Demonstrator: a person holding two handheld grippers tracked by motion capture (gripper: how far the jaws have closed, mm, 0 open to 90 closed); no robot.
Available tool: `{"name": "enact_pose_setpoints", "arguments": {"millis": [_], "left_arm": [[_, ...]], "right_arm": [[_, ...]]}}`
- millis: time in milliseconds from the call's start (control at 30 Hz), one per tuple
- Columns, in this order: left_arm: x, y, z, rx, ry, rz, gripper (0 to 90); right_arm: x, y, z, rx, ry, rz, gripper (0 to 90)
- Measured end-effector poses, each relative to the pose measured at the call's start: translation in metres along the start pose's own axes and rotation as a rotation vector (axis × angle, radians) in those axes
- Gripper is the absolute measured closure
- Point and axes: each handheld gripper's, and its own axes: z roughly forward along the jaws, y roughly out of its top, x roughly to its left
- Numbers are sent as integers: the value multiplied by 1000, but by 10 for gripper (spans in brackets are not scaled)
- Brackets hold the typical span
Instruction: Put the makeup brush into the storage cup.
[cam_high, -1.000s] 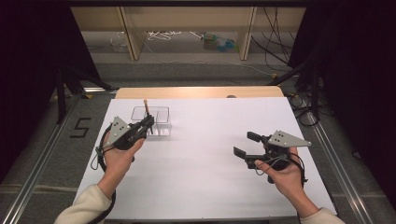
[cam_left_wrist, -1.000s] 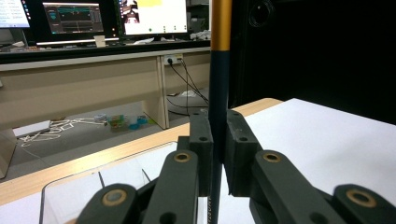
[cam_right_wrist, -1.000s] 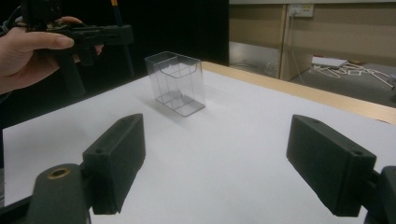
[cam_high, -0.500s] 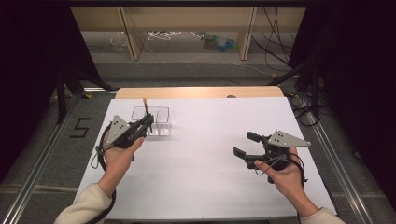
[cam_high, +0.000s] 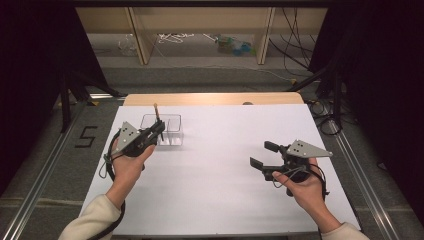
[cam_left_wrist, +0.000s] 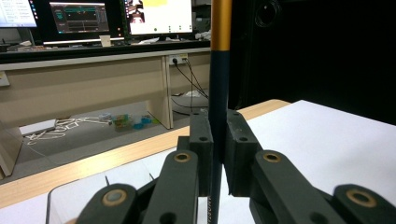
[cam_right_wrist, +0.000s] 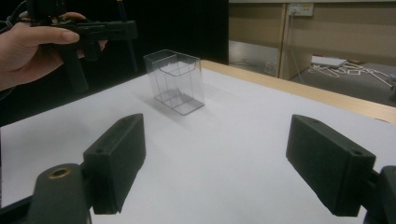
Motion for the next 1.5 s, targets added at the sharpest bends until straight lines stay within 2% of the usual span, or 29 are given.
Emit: {"name": "enact_pose_setpoints", "arguments": {"millis": [300, 500, 600, 667, 867, 1500], "left_arm": [[3, 1, 4, -2, 9, -2, 827], [7, 2, 7, -6, 18, -2, 827], [9, 2, 8, -1, 22, -2, 827], [9, 2, 9, -7, 25, -6, 827], [13, 2, 11, -7, 36, 8, 827], [21, 2, 17, -3, 55, 8, 827]], "right_arm": [[0, -1, 1, -7, 3, 8, 206], [-1, -1, 1, -8, -2, -11, 206], [0, -1, 2, -8, 5, 7, 206], [0, -1, 0, 12, -9, -2, 206], [0, -1, 1, 7, -1, 1, 209], [0, -1, 2, 5, 2, 4, 211]]}}
